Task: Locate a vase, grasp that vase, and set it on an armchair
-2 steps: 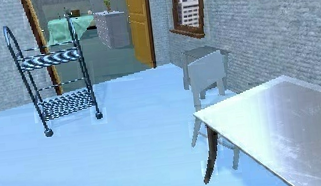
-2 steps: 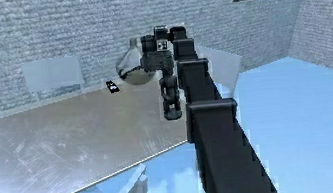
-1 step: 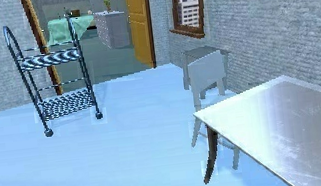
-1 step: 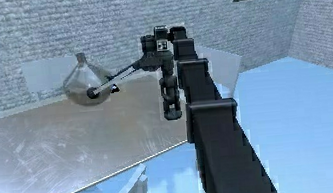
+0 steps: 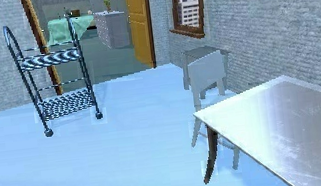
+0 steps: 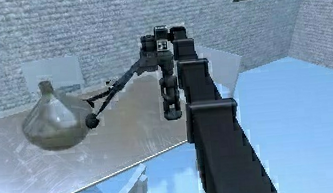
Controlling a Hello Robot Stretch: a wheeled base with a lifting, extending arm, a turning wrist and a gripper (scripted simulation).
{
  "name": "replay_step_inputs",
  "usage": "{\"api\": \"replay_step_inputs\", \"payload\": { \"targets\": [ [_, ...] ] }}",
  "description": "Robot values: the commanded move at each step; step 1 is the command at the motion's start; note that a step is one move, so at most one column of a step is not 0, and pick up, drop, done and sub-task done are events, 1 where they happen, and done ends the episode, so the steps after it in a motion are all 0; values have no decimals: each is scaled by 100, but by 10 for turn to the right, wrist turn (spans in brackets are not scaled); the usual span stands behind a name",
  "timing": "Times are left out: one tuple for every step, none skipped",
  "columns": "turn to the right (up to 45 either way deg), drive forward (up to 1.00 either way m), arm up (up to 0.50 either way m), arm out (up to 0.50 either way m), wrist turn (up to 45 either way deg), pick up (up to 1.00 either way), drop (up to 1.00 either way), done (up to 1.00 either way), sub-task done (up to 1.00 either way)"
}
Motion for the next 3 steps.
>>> {"api": "replay_step_inputs", "payload": {
  "targets": [
    [0, 0, 0, 0, -150, 0, 0, 0, 0],
    [0, 0, 0, -46, 0, 0, 0, 0, 0],
    [-450, 0, 0, 0, 0, 0, 0, 0, 0]
  ]
}}
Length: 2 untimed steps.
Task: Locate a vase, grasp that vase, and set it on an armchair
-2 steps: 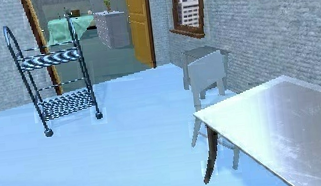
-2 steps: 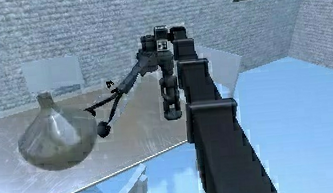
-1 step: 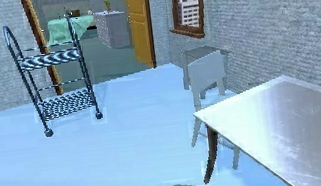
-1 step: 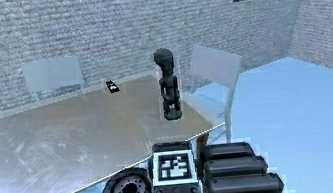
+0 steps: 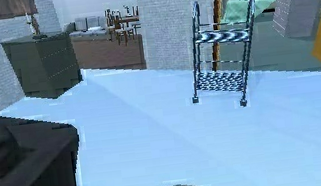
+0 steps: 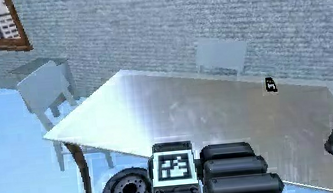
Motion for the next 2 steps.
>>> {"api": "replay_step_inputs", "payload": {
  "targets": [
    [-120, 0, 0, 0, 0, 0, 0, 0, 0],
    [0, 50, 0, 0, 0, 0, 0, 0, 0]
  ]
}}
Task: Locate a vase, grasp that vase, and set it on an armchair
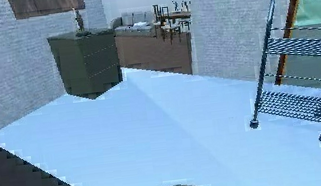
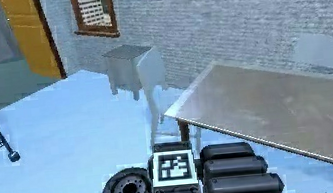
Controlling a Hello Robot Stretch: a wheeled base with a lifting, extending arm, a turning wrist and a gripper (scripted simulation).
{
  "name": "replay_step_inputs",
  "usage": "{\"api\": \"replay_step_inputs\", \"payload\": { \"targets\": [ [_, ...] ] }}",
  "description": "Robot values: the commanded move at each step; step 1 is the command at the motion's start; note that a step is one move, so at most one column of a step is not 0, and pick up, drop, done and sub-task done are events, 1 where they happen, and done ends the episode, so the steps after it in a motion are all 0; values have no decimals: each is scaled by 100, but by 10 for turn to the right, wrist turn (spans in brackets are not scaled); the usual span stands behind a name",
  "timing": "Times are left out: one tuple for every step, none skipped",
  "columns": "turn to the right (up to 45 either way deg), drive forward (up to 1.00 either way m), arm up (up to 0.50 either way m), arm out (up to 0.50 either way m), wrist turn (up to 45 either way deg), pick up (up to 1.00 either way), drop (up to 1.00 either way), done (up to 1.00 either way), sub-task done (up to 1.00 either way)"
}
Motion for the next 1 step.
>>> {"api": "replay_step_inputs", "payload": {
  "targets": [
    [450, 0, 0, 0, 0, 0, 0, 0, 0]
  ]
}}
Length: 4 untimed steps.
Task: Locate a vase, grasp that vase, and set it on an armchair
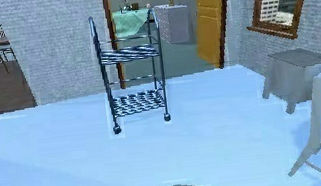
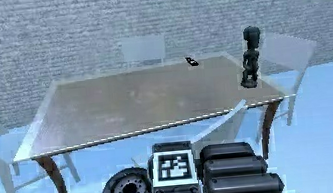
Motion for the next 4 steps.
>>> {"api": "replay_step_inputs", "payload": {
  "targets": [
    [120, 0, 0, 0, 0, 0, 0, 0, 0],
    [0, 100, 0, 0, 0, 0, 0, 0, 0],
    [0, 100, 0, 0, 0, 0, 0, 0, 0],
    [-240, 0, 0, 0, 0, 0, 0, 0, 0]
  ]
}}
